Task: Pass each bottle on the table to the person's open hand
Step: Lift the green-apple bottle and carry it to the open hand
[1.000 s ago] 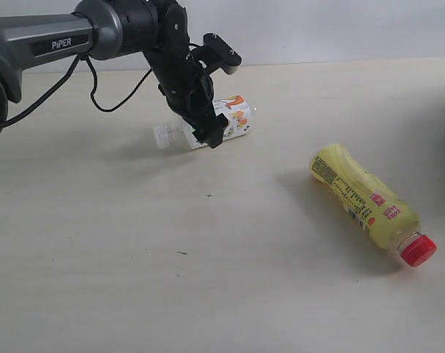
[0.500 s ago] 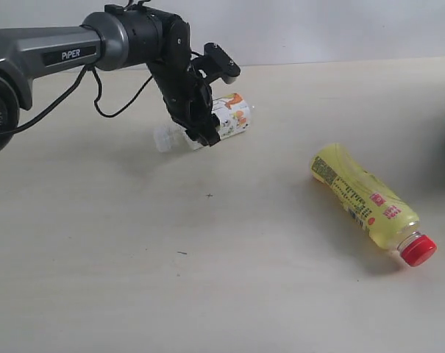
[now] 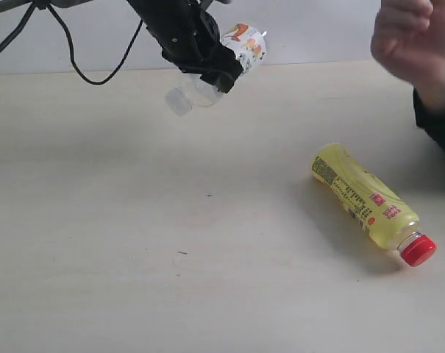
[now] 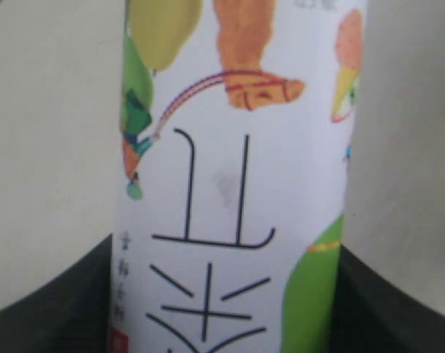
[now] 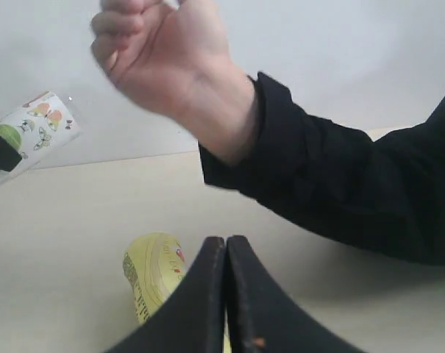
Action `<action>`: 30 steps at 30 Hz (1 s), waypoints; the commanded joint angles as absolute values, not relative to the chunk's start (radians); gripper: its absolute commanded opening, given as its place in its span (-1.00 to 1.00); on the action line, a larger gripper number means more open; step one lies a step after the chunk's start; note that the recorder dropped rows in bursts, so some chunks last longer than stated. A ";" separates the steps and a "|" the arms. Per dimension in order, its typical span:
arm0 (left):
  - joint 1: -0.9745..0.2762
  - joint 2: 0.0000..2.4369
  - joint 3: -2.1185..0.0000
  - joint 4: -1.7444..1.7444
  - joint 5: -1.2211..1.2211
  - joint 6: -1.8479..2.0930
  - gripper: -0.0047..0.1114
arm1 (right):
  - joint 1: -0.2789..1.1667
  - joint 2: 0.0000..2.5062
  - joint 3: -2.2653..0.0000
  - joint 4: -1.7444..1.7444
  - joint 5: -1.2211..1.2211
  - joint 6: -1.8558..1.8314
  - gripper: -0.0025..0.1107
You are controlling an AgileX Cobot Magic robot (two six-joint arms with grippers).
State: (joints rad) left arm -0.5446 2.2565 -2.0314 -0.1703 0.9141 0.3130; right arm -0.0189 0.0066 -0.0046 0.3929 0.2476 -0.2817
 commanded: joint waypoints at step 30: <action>-0.591 2.134 -1.947 -0.215 0.820 -0.256 -0.92 | -0.023 0.000 0.000 0.392 0.245 -0.286 -0.96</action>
State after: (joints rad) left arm -0.5719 2.1514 -1.9507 -0.2026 0.8595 -0.2016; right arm -0.0189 0.0066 -0.0046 0.3929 0.2476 -0.2817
